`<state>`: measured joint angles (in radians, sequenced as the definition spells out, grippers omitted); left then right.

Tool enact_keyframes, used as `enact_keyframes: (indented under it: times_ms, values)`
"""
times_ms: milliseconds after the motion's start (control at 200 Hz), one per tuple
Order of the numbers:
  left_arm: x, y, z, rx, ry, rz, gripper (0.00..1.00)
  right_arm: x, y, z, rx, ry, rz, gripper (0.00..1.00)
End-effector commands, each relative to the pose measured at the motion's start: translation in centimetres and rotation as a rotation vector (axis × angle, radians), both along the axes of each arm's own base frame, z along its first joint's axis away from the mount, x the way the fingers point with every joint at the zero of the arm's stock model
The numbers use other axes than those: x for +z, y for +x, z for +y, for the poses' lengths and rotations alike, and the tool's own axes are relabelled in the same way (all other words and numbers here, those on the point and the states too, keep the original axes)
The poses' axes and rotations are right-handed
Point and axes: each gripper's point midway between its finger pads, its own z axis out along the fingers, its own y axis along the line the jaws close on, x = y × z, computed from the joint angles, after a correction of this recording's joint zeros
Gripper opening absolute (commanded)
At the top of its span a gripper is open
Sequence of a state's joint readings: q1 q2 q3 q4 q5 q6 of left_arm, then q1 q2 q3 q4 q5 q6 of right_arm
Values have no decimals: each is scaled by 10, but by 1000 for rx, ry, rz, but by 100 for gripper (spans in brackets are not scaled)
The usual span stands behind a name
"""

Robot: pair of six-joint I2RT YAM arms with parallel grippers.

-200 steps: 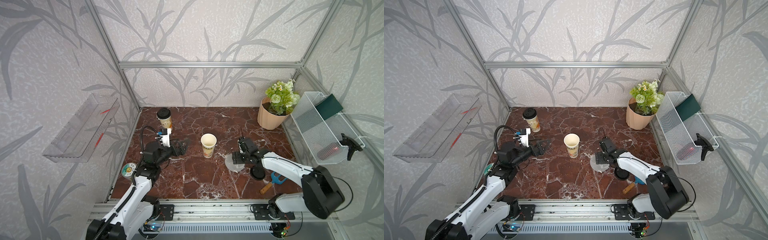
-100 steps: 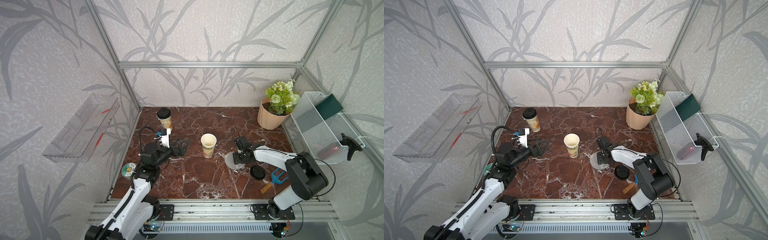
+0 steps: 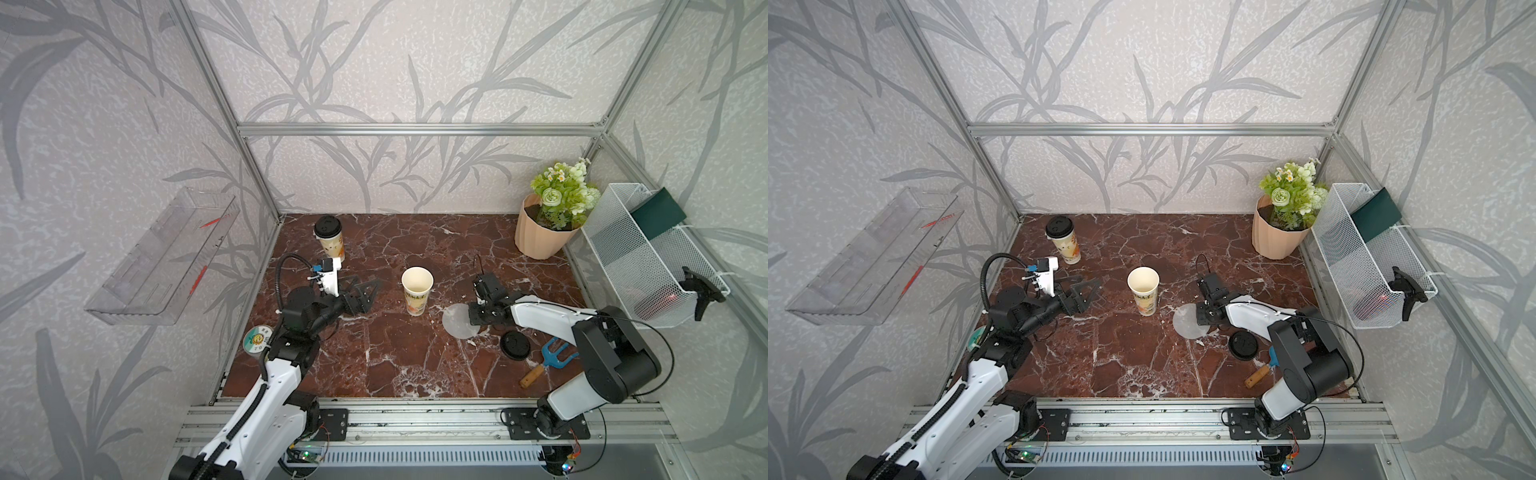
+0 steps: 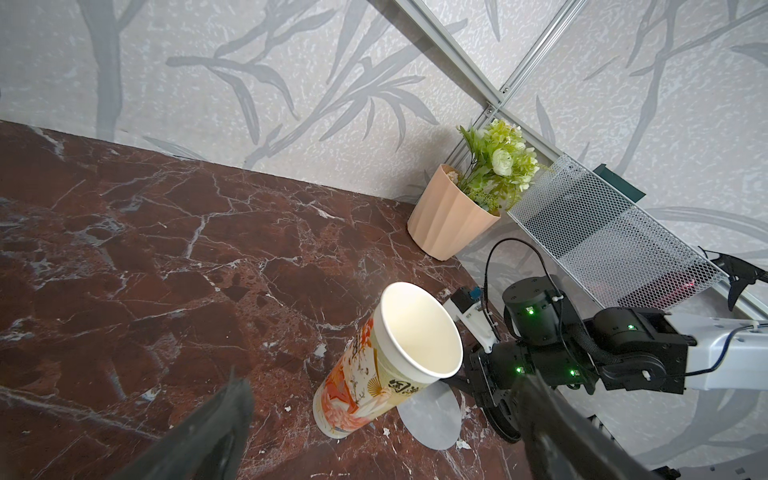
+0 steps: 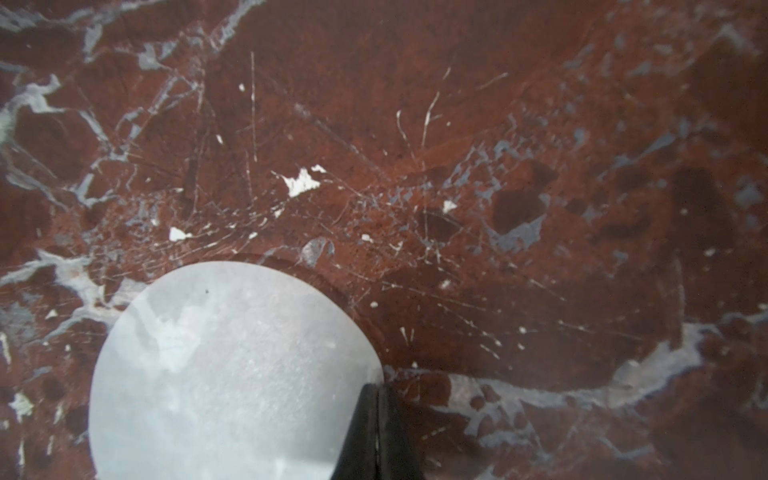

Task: Put the leak-proof paper on the milk tea cups
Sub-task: Pick up the leak-proof paper from the center of the board.

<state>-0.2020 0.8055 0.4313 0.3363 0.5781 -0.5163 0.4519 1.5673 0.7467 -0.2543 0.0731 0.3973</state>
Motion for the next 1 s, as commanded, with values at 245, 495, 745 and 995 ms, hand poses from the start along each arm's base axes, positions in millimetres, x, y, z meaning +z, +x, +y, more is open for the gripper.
enact_keyframes:
  times_ms: [245,495,745,995]
  values:
    - [1,-5,3,18,1,-32,99,-5,-27,-2,-5,-46,92,56]
    - [2,-6,8,48,4,-39,99,-25,-33,-5,-14,-150,147,39]
    - [4,-8,12,67,4,-51,99,-29,-34,-8,-33,-146,126,23]
    - [2,-10,7,40,-22,-38,99,16,-15,20,13,45,-48,4]
